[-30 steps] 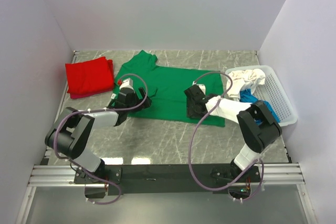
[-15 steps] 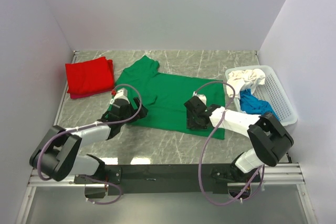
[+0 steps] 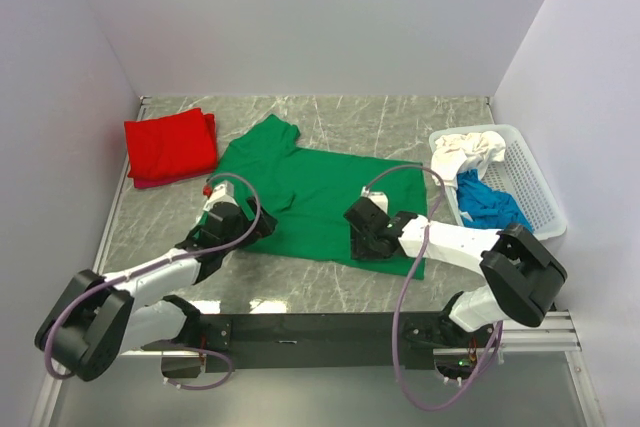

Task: Fold and stack the t-shirts
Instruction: Fold the tshirt

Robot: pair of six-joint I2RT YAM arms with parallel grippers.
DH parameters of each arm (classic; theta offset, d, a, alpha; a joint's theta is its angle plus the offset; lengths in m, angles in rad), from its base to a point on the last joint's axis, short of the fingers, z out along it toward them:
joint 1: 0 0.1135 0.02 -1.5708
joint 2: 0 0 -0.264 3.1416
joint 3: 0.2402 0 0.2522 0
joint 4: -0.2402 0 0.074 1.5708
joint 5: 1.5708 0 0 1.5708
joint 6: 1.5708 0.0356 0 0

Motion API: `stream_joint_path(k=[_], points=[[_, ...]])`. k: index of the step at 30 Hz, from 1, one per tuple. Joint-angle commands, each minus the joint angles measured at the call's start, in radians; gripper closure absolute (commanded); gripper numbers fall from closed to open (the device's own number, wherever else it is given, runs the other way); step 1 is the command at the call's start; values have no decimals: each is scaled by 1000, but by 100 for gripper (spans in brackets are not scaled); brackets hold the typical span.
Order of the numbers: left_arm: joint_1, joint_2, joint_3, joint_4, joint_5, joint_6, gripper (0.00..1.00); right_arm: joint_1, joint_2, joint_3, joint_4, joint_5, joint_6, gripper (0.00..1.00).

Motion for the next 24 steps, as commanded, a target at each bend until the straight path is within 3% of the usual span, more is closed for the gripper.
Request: stream_joint_path(k=[1, 10, 24], points=[[-14, -51, -37, -123, -25, -53, 1, 51, 25, -62, -92, -79, 76, 43], [-14, -185, -46, -267, -88, -74, 1, 137, 50, -82, -84, -95, 128, 43], [-14, -223, -49, -317, -91, -97, 1, 209, -39, -164, -127, -90, 205, 42]])
